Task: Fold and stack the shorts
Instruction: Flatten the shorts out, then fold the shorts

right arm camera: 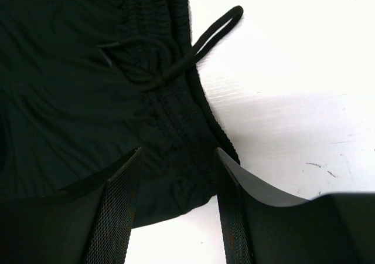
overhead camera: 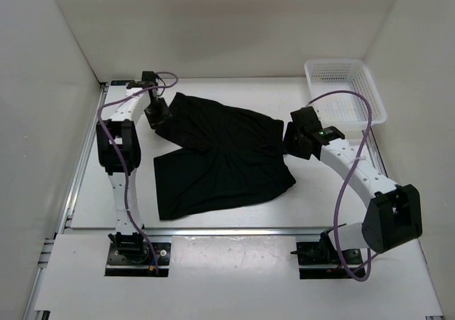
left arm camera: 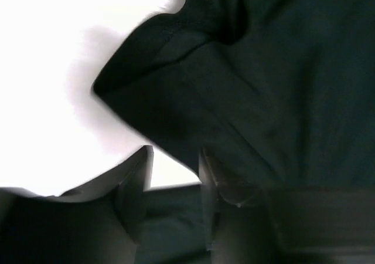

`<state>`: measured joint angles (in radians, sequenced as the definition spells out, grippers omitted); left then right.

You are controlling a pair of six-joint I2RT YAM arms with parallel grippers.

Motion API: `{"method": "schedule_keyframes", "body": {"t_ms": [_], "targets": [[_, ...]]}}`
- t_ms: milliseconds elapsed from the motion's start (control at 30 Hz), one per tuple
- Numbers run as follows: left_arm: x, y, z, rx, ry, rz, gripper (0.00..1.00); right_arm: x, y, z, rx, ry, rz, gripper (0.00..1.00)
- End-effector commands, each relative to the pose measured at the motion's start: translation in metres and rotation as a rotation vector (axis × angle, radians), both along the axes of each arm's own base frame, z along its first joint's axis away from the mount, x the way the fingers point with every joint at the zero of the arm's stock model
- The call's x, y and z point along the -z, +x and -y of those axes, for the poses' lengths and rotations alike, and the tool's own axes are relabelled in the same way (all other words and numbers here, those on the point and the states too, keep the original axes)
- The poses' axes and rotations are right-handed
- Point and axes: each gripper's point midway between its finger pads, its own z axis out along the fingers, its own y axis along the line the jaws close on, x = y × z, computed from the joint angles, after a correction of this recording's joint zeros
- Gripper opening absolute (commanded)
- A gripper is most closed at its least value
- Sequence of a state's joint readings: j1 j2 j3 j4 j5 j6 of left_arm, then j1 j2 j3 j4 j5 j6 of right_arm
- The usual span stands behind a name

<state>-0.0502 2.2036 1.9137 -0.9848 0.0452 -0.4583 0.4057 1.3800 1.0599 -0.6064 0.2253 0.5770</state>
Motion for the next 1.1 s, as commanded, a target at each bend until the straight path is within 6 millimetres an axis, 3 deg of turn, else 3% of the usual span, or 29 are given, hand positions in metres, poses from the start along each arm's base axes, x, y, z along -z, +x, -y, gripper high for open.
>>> {"method": "schedule_keyframes", "body": {"t_ms": [0,167,233,400,633,667,733,767,800,867,900,933,967,1067], "targets": [[-0.01,0.017,0.019,0.034,-0.025,0.052,0.61,-0.013,-0.005,0.007,0.024,0.0,0.034,0.56],[0.008,0.024,0.017,0.005,-0.015,0.029,0.59,-0.015,-0.006,0.012,0.038,-0.008,0.035,0.56],[0.013,0.023,0.015,0.001,-0.005,0.019,0.54,-0.014,-0.007,0.013,0.031,-0.017,0.027,0.56],[0.0,0.023,0.012,-0.014,0.009,0.033,0.1,-0.017,-0.005,0.014,0.036,-0.02,0.039,0.56],[-0.053,-0.008,-0.003,-0.032,0.071,0.101,0.1,-0.016,-0.007,0.015,0.036,-0.024,0.03,0.56],[-0.068,-0.014,-0.006,-0.04,0.084,0.13,0.1,-0.016,-0.007,0.015,0.036,-0.024,0.03,0.56],[-0.058,-0.035,-0.01,-0.033,0.101,0.087,0.1,-0.016,-0.007,0.015,0.036,-0.024,0.03,0.56],[-0.066,-0.043,-0.007,-0.025,0.099,0.104,0.1,-0.016,-0.007,0.015,0.036,-0.024,0.03,0.56],[-0.049,-0.06,-0.008,-0.031,0.101,0.054,0.1,-0.012,-0.009,0.016,0.036,-0.028,0.02,0.56],[-0.035,-0.07,-0.012,-0.062,0.115,0.042,0.1,-0.01,-0.009,0.016,0.036,-0.028,0.022,0.56],[-0.021,-0.081,-0.012,-0.072,0.116,0.001,0.21,-0.01,-0.009,0.014,0.031,-0.021,0.019,0.56],[-0.01,-0.084,-0.015,-0.078,0.111,-0.031,0.59,-0.01,-0.01,0.012,0.022,-0.009,0.014,0.58],[-0.004,-0.085,-0.013,-0.073,0.101,-0.049,0.74,-0.01,-0.011,0.01,0.017,-0.002,0.011,0.59],[0.001,-0.085,-0.009,-0.076,0.079,-0.064,0.84,-0.01,-0.013,0.006,0.004,0.016,0.003,0.63]]}}
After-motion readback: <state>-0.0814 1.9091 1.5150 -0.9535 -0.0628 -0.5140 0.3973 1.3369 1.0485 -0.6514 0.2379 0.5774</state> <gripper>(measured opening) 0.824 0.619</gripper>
